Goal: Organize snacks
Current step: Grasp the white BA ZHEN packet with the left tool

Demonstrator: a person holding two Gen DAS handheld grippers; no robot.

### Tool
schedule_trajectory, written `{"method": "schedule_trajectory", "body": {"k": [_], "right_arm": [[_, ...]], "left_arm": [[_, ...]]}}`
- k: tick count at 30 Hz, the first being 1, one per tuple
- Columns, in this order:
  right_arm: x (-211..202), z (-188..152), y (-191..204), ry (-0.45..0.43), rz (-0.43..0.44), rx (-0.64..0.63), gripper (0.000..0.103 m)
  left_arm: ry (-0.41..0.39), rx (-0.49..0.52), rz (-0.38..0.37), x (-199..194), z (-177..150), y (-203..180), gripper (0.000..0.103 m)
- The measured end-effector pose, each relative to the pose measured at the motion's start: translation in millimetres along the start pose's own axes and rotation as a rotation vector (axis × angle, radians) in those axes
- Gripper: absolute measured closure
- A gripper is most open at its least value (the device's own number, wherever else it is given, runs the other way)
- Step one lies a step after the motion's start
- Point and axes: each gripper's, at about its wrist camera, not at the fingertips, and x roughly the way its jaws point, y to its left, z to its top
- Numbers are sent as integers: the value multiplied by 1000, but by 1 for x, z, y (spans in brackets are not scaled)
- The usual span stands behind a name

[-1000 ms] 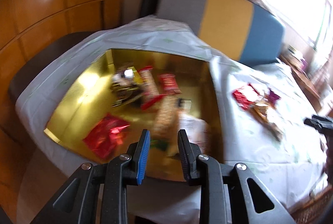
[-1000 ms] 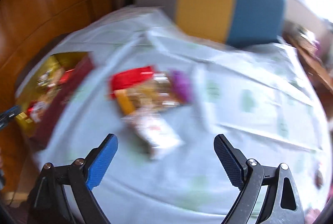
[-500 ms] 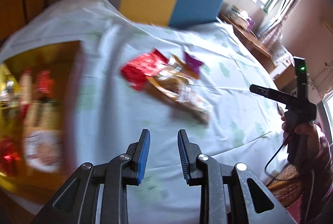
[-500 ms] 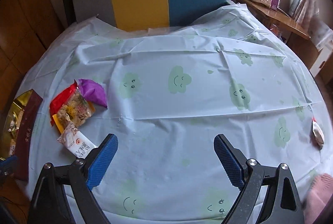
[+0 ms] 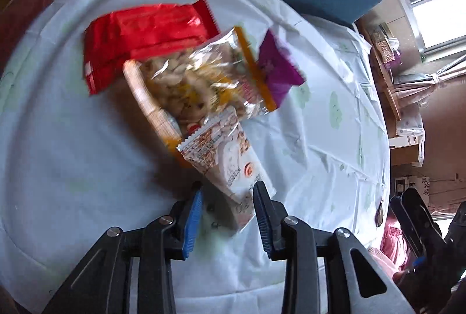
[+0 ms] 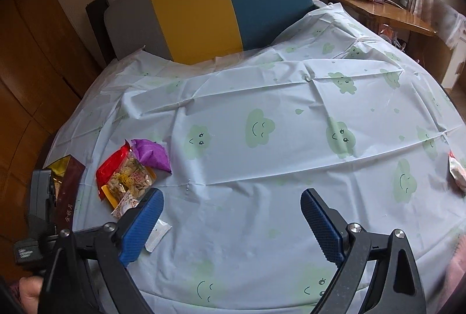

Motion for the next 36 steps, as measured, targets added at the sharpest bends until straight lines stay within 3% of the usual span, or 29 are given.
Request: {"method": "schedule_trajectory", "body": {"k": [2,6,8,12,16,20,24,32,36], "right_arm": [[0,0,1,1,7,-5,7],[-2,-2,2,-4,5,-15,7],[-3,-2,1,-6,2,-13,7],[-5,-1,2,-13,1,-18,7],[-4,-1,2,-6,-6,-21,7],[-3,-2,1,-3,-17,-18,7],[-3,-1,-2,0,-16,-7,7],[2,-3,-1,14,-36,-19,7],[7,-4,-1,31,-57,-27,7]], "left_arm": [[-31,81,44,1,-3,-11,81],[-41,180,47,0,-11,-16,91],[-53,255,83,-7,-15,-18,96],[-12,367,134,-16,-13,-8,96],[-21,402,145,-23,-11,-11,73],[-20,451,153,-15,-16,-28,68],[-33,571,258,7,-30,-39,65],[-81,539,166,-13,-40,-9,71],[-119,572,198,-33,-61,12,71]]}}
